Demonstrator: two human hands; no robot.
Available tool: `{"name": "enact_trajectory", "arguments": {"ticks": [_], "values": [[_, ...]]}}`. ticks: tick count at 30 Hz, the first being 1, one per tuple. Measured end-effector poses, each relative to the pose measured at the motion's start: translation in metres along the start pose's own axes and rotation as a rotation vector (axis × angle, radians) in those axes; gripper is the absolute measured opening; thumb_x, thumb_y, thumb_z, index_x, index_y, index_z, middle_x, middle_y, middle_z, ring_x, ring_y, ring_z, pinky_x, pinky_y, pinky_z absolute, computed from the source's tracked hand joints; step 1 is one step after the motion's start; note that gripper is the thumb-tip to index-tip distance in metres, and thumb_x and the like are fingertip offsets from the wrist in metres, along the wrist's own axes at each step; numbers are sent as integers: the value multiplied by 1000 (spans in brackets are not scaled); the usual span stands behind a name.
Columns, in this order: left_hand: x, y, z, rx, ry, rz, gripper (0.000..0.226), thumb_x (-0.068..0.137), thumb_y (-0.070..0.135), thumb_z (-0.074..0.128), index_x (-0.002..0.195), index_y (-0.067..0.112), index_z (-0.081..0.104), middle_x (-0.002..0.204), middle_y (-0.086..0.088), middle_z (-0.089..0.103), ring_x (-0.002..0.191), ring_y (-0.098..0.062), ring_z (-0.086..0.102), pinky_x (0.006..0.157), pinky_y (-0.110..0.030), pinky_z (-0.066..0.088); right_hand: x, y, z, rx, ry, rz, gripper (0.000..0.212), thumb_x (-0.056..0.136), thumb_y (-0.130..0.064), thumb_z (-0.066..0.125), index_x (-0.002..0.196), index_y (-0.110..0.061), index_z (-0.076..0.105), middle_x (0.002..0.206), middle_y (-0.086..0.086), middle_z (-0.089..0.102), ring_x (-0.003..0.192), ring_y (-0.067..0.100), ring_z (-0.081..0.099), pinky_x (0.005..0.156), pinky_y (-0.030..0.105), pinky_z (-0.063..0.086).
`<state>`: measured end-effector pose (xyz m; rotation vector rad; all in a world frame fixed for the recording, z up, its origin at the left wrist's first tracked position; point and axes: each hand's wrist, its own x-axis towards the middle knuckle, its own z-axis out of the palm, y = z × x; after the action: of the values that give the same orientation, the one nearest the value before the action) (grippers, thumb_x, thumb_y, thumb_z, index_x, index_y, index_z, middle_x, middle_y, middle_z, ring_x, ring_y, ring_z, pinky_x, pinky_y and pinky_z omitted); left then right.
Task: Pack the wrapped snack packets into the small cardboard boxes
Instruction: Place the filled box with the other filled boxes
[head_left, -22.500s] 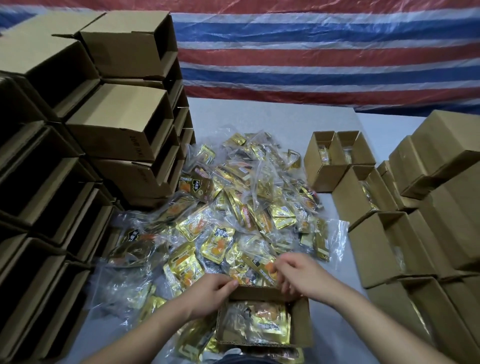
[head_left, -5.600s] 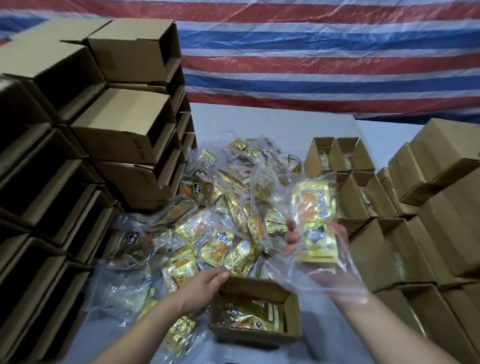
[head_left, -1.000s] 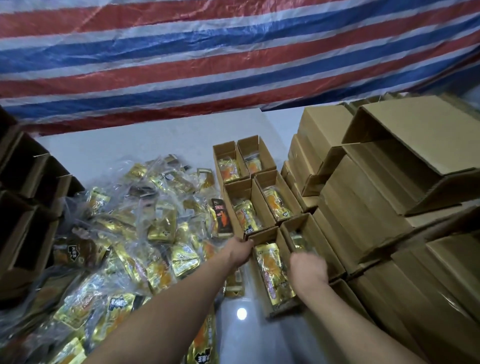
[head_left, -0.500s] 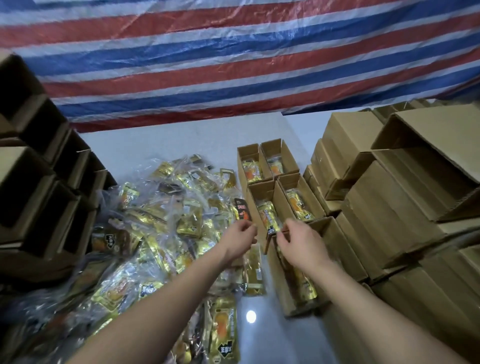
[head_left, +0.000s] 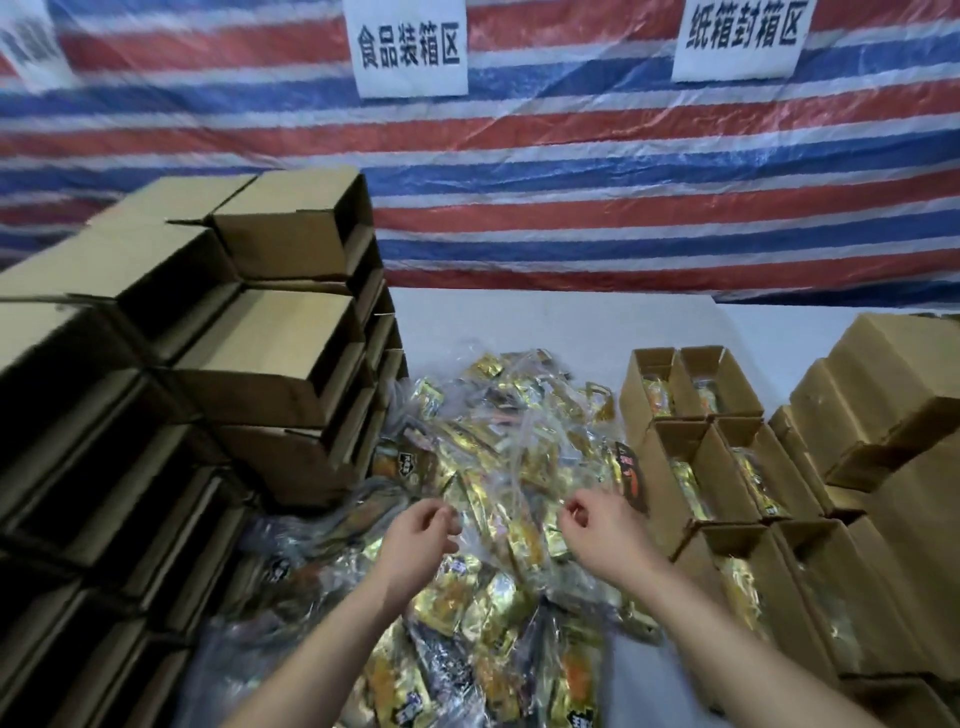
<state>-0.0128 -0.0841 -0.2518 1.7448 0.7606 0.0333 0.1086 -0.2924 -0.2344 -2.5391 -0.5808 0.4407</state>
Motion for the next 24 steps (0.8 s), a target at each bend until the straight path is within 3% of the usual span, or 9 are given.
{"name": "enact_trajectory", "arguments": {"ticks": [5, 7, 9, 12, 14, 17, 20, 24], "values": [[-19, -3, -21, 30, 25, 16, 20, 103, 23, 46, 99, 18, 65, 93, 0, 70, 75, -9, 66, 60, -20, 47, -9, -29, 21, 44, -100, -53, 18, 97, -29, 54, 83, -20, 61, 79, -5, 64, 66, 7, 58, 54, 19, 42], [-24, 10, -37, 91, 72, 92, 18, 102, 25, 49, 99, 21, 66, 92, 6, 70, 80, -5, 66, 63, -18, 49, -8, -42, 23, 60, -93, -105, 12, 97, -30, 53, 96, -24, 64, 96, -9, 65, 82, 4, 60, 66, 17, 46], [-23, 36, -62, 171, 181, 230, 15, 100, 28, 51, 97, 28, 65, 90, 14, 68, 83, 3, 63, 68, -15, 49, 1, -66, 17, 112, -78, -177, 20, 98, -31, 54, 115, -27, 63, 109, -13, 62, 98, 3, 59, 85, 21, 50], [-18, 90, -110, 291, 370, 412, 15, 100, 29, 50, 101, 29, 65, 90, 16, 67, 82, 6, 60, 69, -9, 45, 22, -120, 3, 130, -34, -322, 24, 97, -32, 55, 121, -28, 61, 107, -21, 55, 100, 1, 58, 85, 20, 47], [-18, 123, -144, 395, 505, 472, 22, 100, 29, 49, 109, 21, 67, 100, 5, 70, 92, -8, 63, 82, -27, 51, 37, -164, -4, 136, -22, -417, 32, 97, -35, 55, 128, -26, 58, 111, -18, 54, 102, 2, 57, 85, 19, 43], [-28, 150, -192, 621, 702, 524, 30, 99, 30, 50, 119, 14, 66, 113, -5, 69, 107, -22, 62, 94, -37, 51, 55, -232, -7, 113, 2, -561, 38, 96, -38, 55, 131, -23, 58, 122, -5, 61, 112, 13, 57, 88, 24, 41], [-43, 153, -240, 875, 841, 429, 36, 96, 32, 56, 127, 14, 61, 121, -7, 64, 112, -26, 59, 96, -41, 48, 63, -290, -4, 94, -15, -683, 43, 94, -38, 52, 133, -20, 57, 129, 1, 60, 118, 17, 56, 90, 25, 40], [-51, 135, -299, 1188, 813, 95, 50, 89, 36, 62, 132, 11, 51, 131, -12, 55, 122, -32, 52, 99, -44, 44, 68, -333, 2, 130, -50, -759, 42, 95, -34, 52, 134, -18, 55, 132, 3, 58, 120, 17, 54, 93, 26, 41]]}}
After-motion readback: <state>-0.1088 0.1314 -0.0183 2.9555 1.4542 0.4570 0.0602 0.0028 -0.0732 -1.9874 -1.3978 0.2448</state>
